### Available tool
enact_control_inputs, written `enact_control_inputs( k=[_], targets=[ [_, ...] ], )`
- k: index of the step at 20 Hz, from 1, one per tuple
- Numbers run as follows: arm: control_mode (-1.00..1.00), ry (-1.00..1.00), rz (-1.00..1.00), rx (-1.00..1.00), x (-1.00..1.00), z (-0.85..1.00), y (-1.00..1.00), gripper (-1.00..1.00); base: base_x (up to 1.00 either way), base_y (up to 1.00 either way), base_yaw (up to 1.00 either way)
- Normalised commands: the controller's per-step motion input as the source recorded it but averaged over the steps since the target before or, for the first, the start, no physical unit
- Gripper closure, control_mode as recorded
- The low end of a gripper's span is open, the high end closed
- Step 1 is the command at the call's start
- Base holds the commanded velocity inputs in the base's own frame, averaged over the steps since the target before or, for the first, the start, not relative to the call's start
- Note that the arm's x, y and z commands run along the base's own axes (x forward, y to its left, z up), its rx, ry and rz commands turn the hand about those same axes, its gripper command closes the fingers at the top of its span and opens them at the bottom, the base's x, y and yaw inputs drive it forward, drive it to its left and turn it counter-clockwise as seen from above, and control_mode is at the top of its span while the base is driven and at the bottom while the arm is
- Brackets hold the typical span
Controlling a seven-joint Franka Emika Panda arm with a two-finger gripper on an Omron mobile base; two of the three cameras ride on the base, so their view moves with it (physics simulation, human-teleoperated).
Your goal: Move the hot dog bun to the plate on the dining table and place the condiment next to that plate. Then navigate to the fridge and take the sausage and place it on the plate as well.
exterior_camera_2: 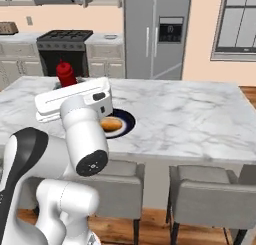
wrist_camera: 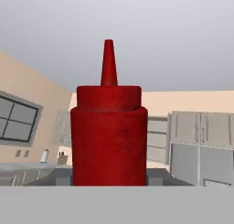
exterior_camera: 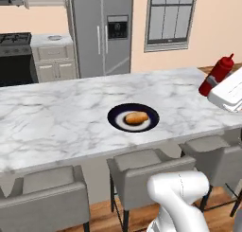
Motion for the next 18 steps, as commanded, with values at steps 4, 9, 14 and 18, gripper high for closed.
enact_control_inputs(
  k=[4, 9, 14, 18],
  targets=[
    [1.00, 0.00, 0.00, 0.00, 0.00, 0.00, 0.00, 1.00, 0.83, -0.50, 0.56],
    [-1.00, 0.04, 0.34, 0.05, 0.61, -0.25, -0.59, 1.00, 0.16, -0.13, 0.10],
    [-1.00, 0.15, 0.33, 0.02, 0.59, -0.53, -0.83, 1.00, 0.00, 0.00, 0.00],
    [-1.00, 0.16, 0.21, 0.00, 0.34, -0.75, -0.68, 1.00, 0.00, 0.00, 0.00]
  ],
)
